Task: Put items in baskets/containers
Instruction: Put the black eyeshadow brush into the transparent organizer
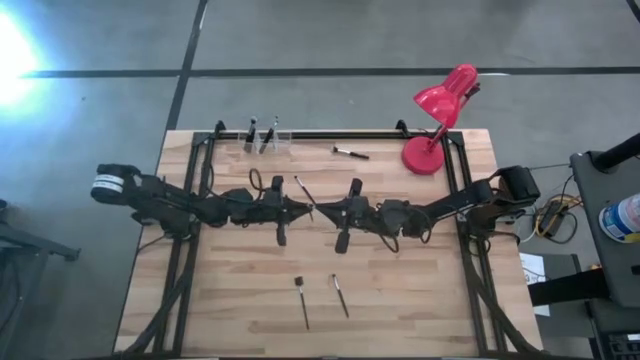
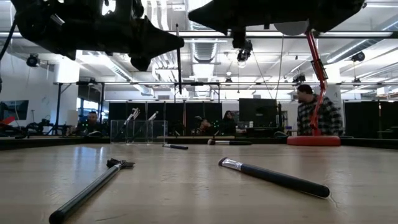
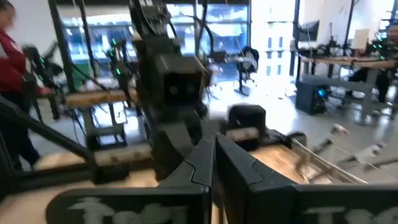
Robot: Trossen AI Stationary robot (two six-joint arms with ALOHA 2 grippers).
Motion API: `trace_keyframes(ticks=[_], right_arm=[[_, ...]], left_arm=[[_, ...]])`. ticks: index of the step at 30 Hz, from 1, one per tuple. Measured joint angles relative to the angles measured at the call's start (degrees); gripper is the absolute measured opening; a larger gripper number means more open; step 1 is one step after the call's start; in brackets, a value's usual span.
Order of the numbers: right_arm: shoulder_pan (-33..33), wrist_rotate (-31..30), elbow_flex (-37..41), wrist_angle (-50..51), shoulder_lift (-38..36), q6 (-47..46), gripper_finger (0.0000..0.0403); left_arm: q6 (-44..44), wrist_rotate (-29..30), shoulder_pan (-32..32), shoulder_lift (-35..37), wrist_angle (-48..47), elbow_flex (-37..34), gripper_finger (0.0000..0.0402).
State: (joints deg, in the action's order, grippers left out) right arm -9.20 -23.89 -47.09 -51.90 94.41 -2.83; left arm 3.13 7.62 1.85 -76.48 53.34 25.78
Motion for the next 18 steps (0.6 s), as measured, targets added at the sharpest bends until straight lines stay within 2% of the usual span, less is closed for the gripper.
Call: trace_keyframes(ticks=[4,8,13,18], right_arm=[[0.1,0.4,2.1,9.3,-4.1,0.8,0.0013],[0.1,6.8,4.7,15.0,-7.1,3.9,0.0012],[0.1,8.1,11.0,14.6,-8.9,4.3,0.0009],[0.1,8.1,18.6,5.2,-9.0,3.6,0.0008]], left_arm=[[0.1,0.0,-0.3,1.3,-1.1,-0.3,0.0009],[0.2,0.0,-1.1,2.8,-2.7,-0.8,0.0009],[0.1,3.8,-3.3,5.3,-7.6,-0.7,0.0009],[0.1,7.9,-9.2,9.5,-14.0,-0.7,0.0009]])
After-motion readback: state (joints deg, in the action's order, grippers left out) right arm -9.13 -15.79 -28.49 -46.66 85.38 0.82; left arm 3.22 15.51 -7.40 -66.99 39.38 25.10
